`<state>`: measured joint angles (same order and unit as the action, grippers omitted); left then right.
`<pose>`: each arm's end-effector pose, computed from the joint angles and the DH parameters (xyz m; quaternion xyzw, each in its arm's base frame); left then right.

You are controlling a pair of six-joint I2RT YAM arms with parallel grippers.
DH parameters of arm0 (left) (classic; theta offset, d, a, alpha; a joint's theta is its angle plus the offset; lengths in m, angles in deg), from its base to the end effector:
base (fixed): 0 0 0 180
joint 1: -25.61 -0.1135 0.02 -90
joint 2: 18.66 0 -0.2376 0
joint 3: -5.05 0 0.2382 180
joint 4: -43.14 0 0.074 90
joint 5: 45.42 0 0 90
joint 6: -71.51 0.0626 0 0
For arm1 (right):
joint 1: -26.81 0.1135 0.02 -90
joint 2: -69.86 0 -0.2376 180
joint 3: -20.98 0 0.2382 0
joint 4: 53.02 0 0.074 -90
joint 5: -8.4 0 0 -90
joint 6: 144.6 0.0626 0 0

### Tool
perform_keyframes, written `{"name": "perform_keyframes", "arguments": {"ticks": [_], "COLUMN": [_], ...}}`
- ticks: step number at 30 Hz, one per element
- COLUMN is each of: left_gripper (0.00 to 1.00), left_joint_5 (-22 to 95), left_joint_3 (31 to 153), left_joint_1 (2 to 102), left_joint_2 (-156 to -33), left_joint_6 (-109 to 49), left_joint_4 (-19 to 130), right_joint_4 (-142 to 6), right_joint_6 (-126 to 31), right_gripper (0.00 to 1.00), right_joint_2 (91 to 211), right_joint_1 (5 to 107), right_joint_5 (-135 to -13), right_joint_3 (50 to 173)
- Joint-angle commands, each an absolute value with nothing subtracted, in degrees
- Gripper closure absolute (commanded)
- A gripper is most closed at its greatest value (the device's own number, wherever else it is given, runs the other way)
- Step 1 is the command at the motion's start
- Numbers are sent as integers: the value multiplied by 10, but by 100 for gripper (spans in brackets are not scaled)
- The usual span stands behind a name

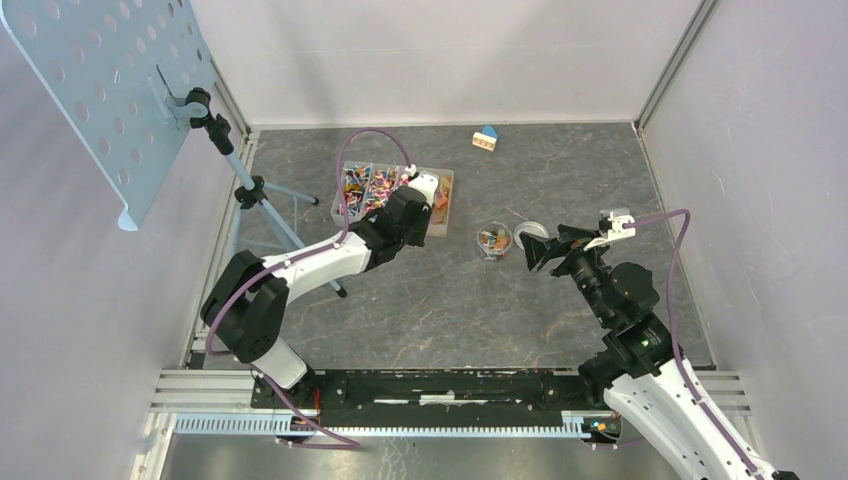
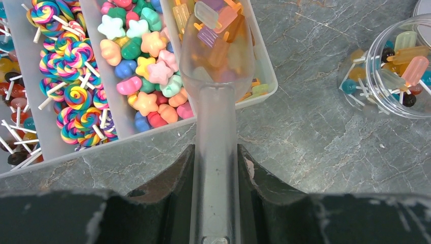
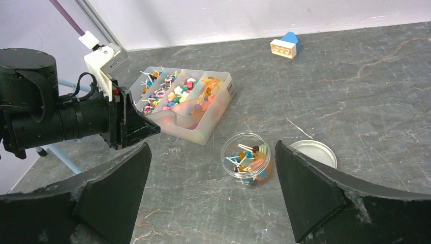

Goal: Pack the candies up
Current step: Scoop the fake candies from the storage box.

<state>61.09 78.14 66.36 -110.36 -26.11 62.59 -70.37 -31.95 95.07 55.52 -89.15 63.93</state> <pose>0.2831 -0.2204 0.1924 0.1934 0.8707 -0.0598 0.4482 0.1513 0.0735 0.2882 0.0095 0.7047 0.2650 0.6581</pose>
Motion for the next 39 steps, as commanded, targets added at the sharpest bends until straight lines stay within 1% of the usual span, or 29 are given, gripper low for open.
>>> {"name": "perform_keyframes", "arguments": {"ticks": [1, 21, 39], "left_gripper": [98, 98, 98], "left_joint_5": [663, 644, 600], "left_joint_3": [760, 694, 598], "left_joint_1": [656, 656, 656], "left_joint_2": [-1069, -1009, -884], "left_joint_6": [-250, -229, -163], "left_joint_4": [600, 536, 433], "right_joint_4": [-685, -684, -680], "right_joint_6": [-317, -317, -314], "right_gripper": [2, 2, 2], "right_joint_2": [946, 948, 961], "right_joint_1": [554, 554, 554], "right_joint_5": [-887, -886, -877], "right_joint_3": [643, 640, 647]}}
